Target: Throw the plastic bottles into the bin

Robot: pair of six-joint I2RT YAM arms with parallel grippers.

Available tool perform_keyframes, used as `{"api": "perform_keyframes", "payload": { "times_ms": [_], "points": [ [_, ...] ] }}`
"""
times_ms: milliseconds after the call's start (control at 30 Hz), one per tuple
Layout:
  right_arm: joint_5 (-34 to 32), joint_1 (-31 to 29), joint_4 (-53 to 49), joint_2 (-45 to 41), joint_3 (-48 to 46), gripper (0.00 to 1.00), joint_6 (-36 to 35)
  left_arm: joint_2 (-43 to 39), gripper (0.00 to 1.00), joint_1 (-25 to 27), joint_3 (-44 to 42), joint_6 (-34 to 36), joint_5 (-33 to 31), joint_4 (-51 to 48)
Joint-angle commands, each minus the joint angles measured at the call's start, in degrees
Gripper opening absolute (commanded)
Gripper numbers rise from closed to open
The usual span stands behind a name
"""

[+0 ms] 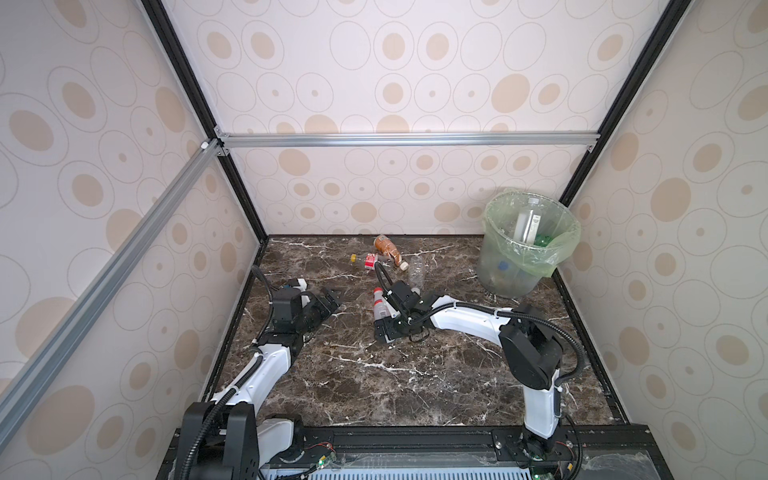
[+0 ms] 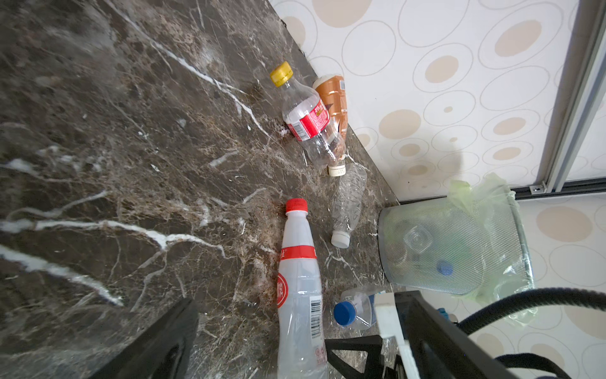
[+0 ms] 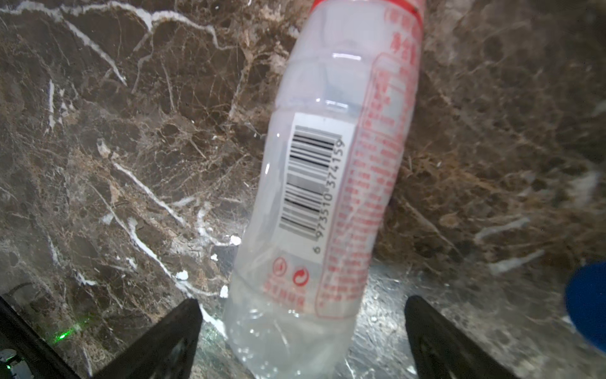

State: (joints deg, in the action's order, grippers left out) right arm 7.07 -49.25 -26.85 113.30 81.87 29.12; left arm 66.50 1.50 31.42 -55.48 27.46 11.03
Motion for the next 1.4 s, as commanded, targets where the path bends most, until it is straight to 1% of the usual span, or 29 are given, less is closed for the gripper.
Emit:
{"api": "perform_keyframes", "payload": {
  "times_ms": [0,133,267,367,533,567,800,867,933,1000,1100,1200,1367],
  "points": [
    [2.1,-1.6,0.6,1.2,3.6,1.0,1.6,-1.5,0.99,-1.4,-0.2,1.7,1.2,-1.8],
    [1.2,-1.9,-0.9,1.3,5.6,1.0,1.2,-1.4,0.99,-1.5,0.4,3.2,1.0,-3.0],
    [-3.8,-1.2,-4.3,-1.6,5.5,1.0,-1.0,0.4,0.99,-1.5,2.8,7.1,0.7,-5.6],
    [-5.5,0.5,-5.5,-5.0,3.6,1.0,-1.9,2.4,0.99,-0.3,5.7,10.0,0.8,-7.6],
    [-6.7,5.7,-6.2,-12.7,-1.5,0.99,-3.2,8.5,0.99,5.4,12.3,15.3,-0.1,-12.6],
    [-7.1,7.0,-6.5,-14.3,-2.4,1.0,-3.6,9.9,0.99,6.7,13.6,16.5,-2.4,-14.0],
    [-8.8,15.3,-8.2,-23.5,-7.4,1.0,-6.0,16.5,0.99,14.8,22.5,25.2,-10.4,-24.0],
    [-8.5,17.1,-7.8,-25.4,-8.7,1.0,-6.2,19.0,0.99,16.8,25.0,27.7,-12.3,-27.0],
    [-8.2,19.0,-7.1,-27.1,-10.1,1.0,-6.5,21.5,0.99,18.8,26.7,29.8,-12.6,-28.6],
    [-7.9,20.3,-6.6,-28.3,-11.1,1.0,-6.5,23.4,0.99,20.7,27.5,30.3,-12.9,-29.2],
    [-7.6,21.2,-5.7,-29.4,-12.4,0.99,-6.6,25.8,0.98,23.6,28.6,31.4,-16.5,-30.5],
    [-7.2,21.3,-5.2,-29.8,-13.1,1.0,-6.6,28.3,0.95,25.0,29.4,32.4,-19.0,-32.4],
    [-7.1,21.6,-4.4,-29.9,-14.6,1.0,-6.7,29.5,0.93,27.0,28.7,32.9,-18.5,-31.9]
  ]
}}
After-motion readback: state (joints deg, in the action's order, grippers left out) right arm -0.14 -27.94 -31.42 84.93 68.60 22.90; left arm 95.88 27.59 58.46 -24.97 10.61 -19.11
